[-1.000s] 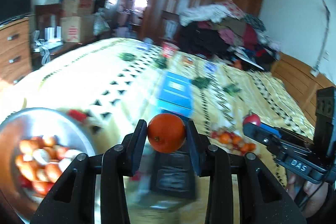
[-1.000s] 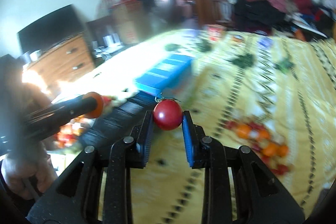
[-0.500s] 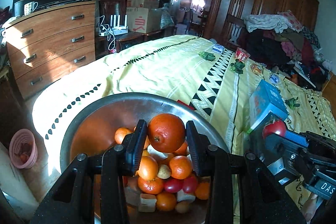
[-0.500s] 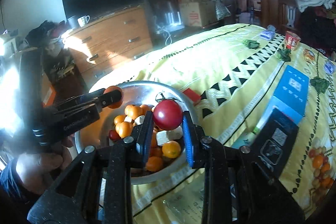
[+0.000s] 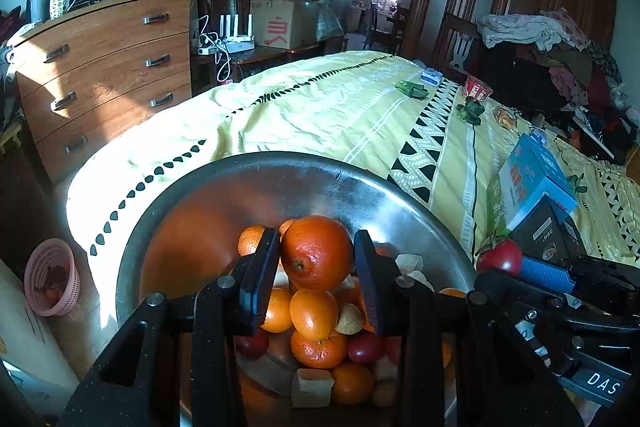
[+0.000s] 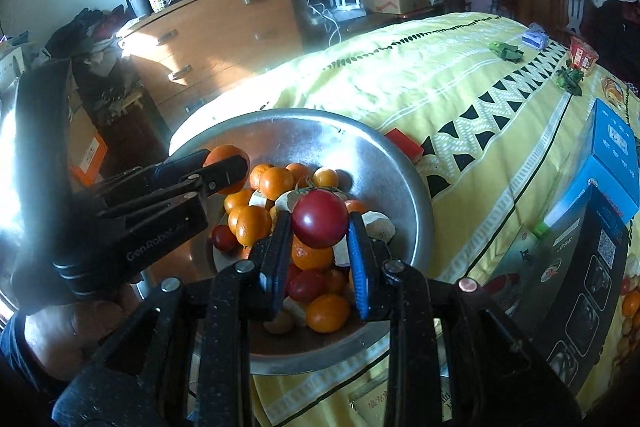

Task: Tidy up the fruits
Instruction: 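Open the left tool over the bowl while the right tool releases its tomato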

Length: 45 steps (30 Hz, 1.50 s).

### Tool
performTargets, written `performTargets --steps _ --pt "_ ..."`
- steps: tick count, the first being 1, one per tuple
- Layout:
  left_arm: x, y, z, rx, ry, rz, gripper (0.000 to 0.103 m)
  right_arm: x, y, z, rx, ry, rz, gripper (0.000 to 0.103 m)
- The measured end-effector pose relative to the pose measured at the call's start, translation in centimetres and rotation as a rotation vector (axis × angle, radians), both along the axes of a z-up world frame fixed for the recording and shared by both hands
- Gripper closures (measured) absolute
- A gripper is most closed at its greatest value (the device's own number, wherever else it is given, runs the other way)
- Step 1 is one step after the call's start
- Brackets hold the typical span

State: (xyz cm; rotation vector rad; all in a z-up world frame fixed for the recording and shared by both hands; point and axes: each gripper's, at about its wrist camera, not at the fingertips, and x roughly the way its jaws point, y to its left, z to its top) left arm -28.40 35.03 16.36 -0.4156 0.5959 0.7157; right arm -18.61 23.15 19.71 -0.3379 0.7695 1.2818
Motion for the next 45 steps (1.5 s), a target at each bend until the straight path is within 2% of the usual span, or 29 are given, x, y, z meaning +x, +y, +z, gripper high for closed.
performTargets --steps 25,34,36,38,42,44,45 --pt "-0.1 1.1 -1.5 -0.024 0.035 0.024 0.064 -0.3 1.4 -1.5 -0.030 0.019 0.003 0.075" --pt "-0.3 1.5 -1.9 -0.007 0.081 0.083 0.064 -0.3 1.5 -1.8 -0.046 0.020 0.012 0.074" --pt "-0.4 1.3 -1.7 0.001 0.079 0.094 0.060 -0.3 1.7 -1.9 -0.050 0.020 0.015 0.073" --pt "-0.5 1.1 -1.4 0.016 0.081 0.107 0.049 -0.3 1.9 -2.1 -0.057 0.023 0.016 0.073" --pt "-0.5 0.9 -0.9 0.039 0.089 0.135 0.040 -0.2 1.9 -2.1 -0.068 0.018 -0.001 0.073" --pt "-0.6 0.7 -0.6 0.063 0.100 0.159 0.029 -0.4 1.6 -1.7 -0.062 0.010 -0.005 0.073" --pt "-0.7 0.4 -0.3 0.083 0.107 0.172 0.027 -0.5 1.4 -1.3 -0.052 0.003 -0.006 0.071"
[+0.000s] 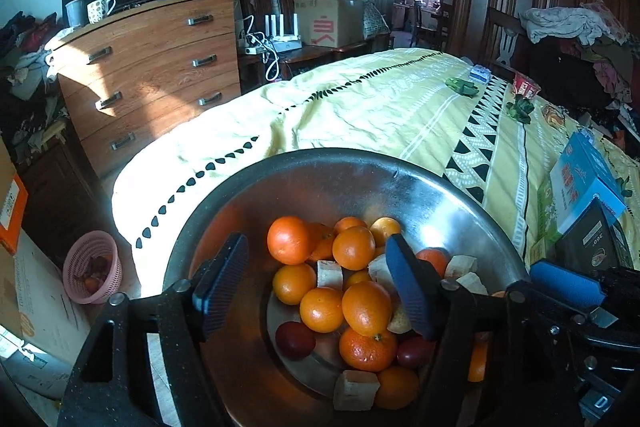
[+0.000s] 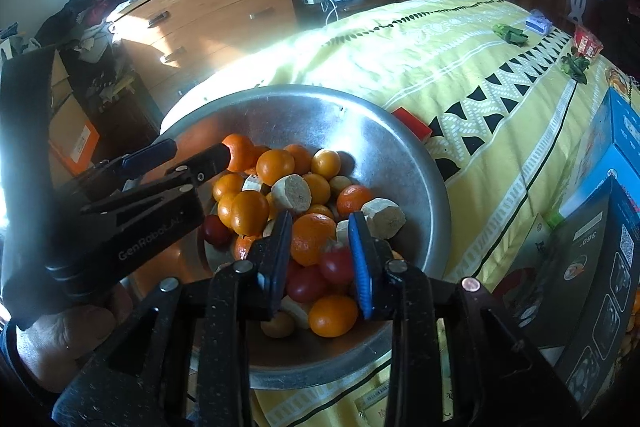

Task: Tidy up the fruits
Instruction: 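Open the left tool over the bowl while the right tool releases its tomato, then move both empty tools back over the fruit pile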

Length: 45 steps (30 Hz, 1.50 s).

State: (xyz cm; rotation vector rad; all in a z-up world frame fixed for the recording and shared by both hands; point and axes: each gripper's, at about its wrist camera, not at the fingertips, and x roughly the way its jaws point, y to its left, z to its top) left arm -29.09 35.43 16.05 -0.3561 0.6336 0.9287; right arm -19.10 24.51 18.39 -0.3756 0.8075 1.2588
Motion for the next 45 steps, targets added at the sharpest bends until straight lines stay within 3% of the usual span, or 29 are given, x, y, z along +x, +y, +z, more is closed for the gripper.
performTargets --steps 2,6,12,16,19,24,29,33,36,40,45 --pt "0.0 -0.5 0.7 0.035 0.005 0.015 0.021 -0.4 -0.7 1.0 0.026 -0.014 0.000 0.062" --pt "0.1 -1.3 2.2 0.077 0.000 0.025 0.019 -1.1 -2.3 3.3 0.084 -0.054 -0.004 0.048" --pt "0.6 -3.2 4.2 0.121 -0.009 0.012 0.017 -1.4 -5.3 5.7 0.152 -0.094 -0.026 0.038" --pt "1.6 -5.7 5.8 0.177 -0.013 -0.015 0.012 -1.0 -8.0 6.4 0.183 -0.096 -0.054 0.037" --pt "2.3 -8.2 7.3 0.214 -0.065 -0.062 0.011 -0.6 -11.1 6.5 0.210 -0.108 -0.097 0.037" --pt "4.6 -13.7 9.9 0.236 -0.226 -0.250 0.011 1.0 -18.4 4.5 0.193 -0.162 -0.225 0.037" --pt "9.8 -22.8 11.3 0.242 -0.307 -0.575 0.011 5.1 -26.6 -0.3 0.095 -0.088 -0.423 0.037" --pt "15.6 -28.7 8.5 0.113 -0.251 -0.775 0.011 7.8 -32.4 -3.7 0.031 -0.003 -0.562 0.037" --pt "20.7 -30.6 4.3 -0.031 -0.182 -0.863 0.017 8.9 -36.0 -5.2 0.022 0.041 -0.636 0.037" --pt "28.1 -30.0 -2.7 -0.225 -0.075 -0.841 0.042 10.9 -39.6 -6.5 0.028 0.082 -0.704 0.037" --pt "34.7 -29.7 -8.5 -0.264 0.009 -0.800 0.050 13.4 -43.3 -8.2 0.033 0.127 -0.764 0.037"
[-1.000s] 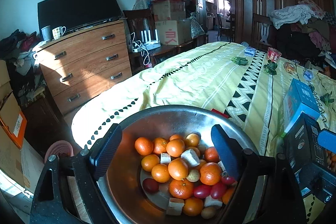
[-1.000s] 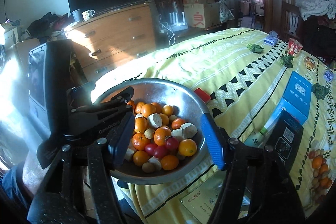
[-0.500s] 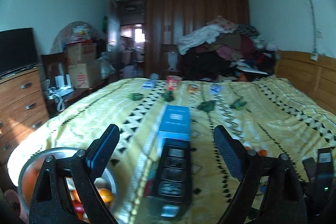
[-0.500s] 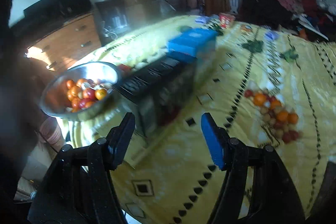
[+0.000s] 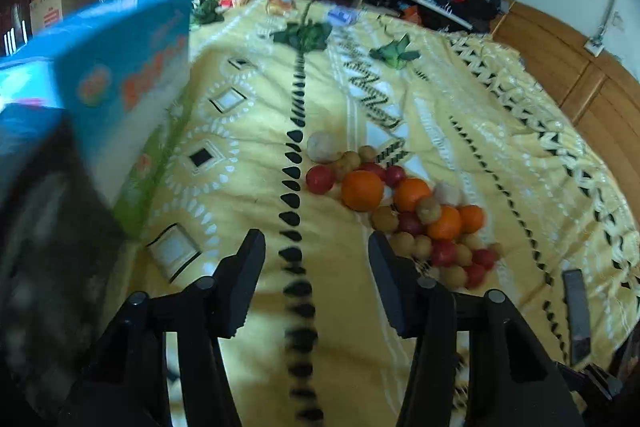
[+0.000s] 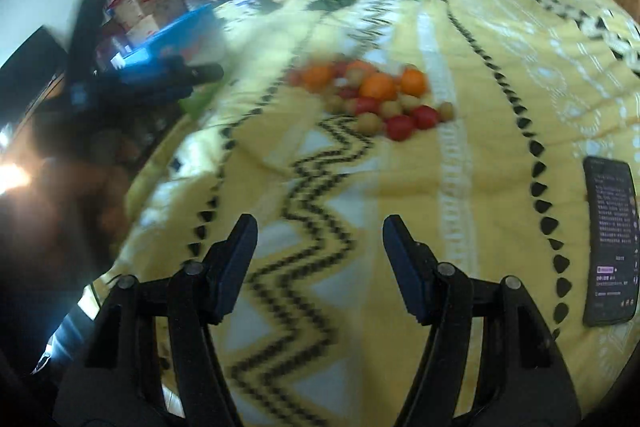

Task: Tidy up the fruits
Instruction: 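Move both empty tools back over the fruit pile, then grasp a red tomato with the left tool while the right tool grasps a brown round fruit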

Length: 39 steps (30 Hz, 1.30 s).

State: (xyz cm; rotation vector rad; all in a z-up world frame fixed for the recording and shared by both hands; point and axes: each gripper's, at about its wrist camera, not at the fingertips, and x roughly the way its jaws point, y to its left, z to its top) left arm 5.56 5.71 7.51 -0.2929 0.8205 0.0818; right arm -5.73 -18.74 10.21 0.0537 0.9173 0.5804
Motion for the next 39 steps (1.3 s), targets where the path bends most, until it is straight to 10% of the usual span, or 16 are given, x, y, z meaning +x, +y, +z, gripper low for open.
performTargets --steps 17,22,39 --pt "9.7 -0.5 -5.2 0.088 0.054 -0.003 0.055 5.1 -4.0 -2.4 0.072 0.043 -0.078 0.037" --pt "9.6 -1.3 -5.4 0.099 0.055 -0.040 0.076 6.7 -4.0 -2.3 0.065 0.030 -0.086 0.049" --pt "3.7 -4.6 -1.6 0.018 -0.039 -0.135 0.076 16.7 -3.3 -5.3 0.110 0.129 -0.194 0.069"
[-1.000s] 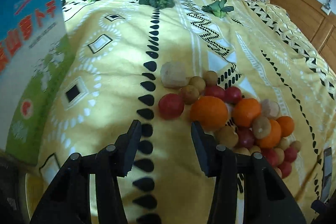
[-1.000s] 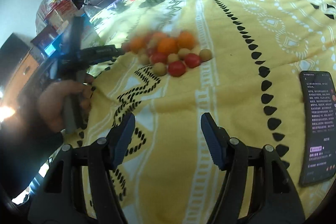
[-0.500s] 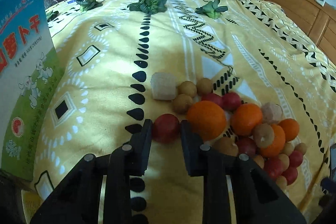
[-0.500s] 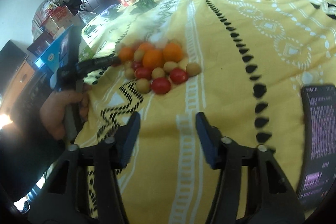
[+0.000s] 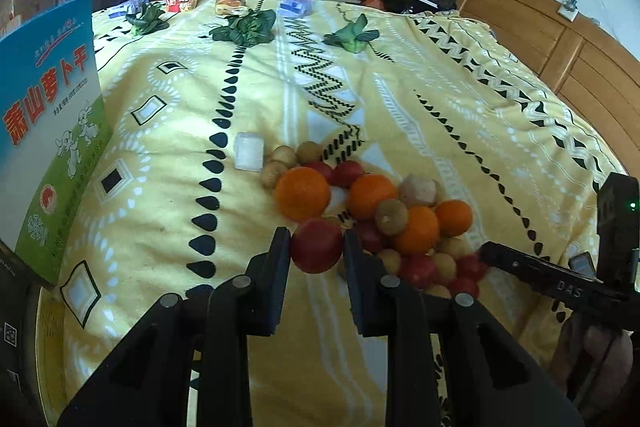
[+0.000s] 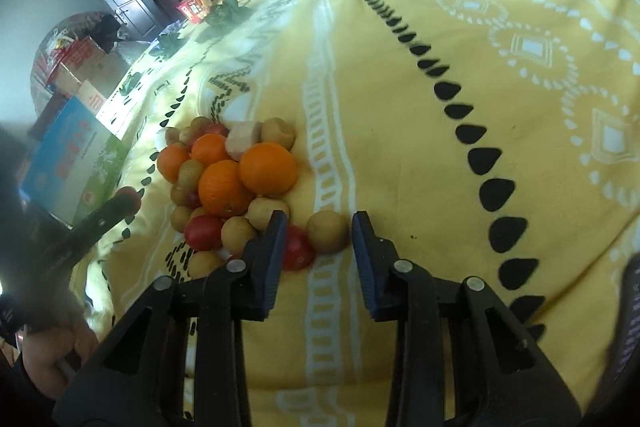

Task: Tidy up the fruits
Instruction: 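Grasp a red tomato with the left tool while the right tool grasps a brown round fruit, then carry the tomato and brown fruit in both tools over the steel bowl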

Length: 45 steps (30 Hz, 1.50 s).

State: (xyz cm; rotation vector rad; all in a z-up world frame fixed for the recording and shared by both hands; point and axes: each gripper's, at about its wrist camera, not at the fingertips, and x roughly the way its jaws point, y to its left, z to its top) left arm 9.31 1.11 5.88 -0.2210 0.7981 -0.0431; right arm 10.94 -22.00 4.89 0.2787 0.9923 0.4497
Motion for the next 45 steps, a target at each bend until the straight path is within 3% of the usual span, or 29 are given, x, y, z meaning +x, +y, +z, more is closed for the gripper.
performTargets --steps 4,6,10,17,27,45 --pt "-0.4 -0.7 0.5 -0.008 -0.004 -0.007 0.076 -0.4 -0.4 0.0 0.003 -0.002 -0.012 0.073" --pt "-0.7 -1.0 1.0 -0.008 -0.011 -0.012 0.076 -0.7 -0.3 0.2 -0.008 -0.009 -0.012 0.080" --pt "-1.5 -1.7 2.3 -0.001 -0.027 -0.028 0.076 -1.7 -0.5 0.9 0.002 -0.032 -0.014 0.080" --pt "-3.6 -2.4 5.5 0.007 -0.079 -0.047 0.076 -4.4 0.1 4.9 0.022 -0.123 0.023 0.080" --pt "-7.5 -1.8 10.0 0.023 -0.137 -0.038 0.076 -8.2 3.3 8.4 0.042 -0.188 0.114 0.080" --pt "-13.1 0.7 14.6 0.011 -0.209 0.006 0.076 -12.8 7.6 12.6 0.057 -0.263 0.211 0.080"
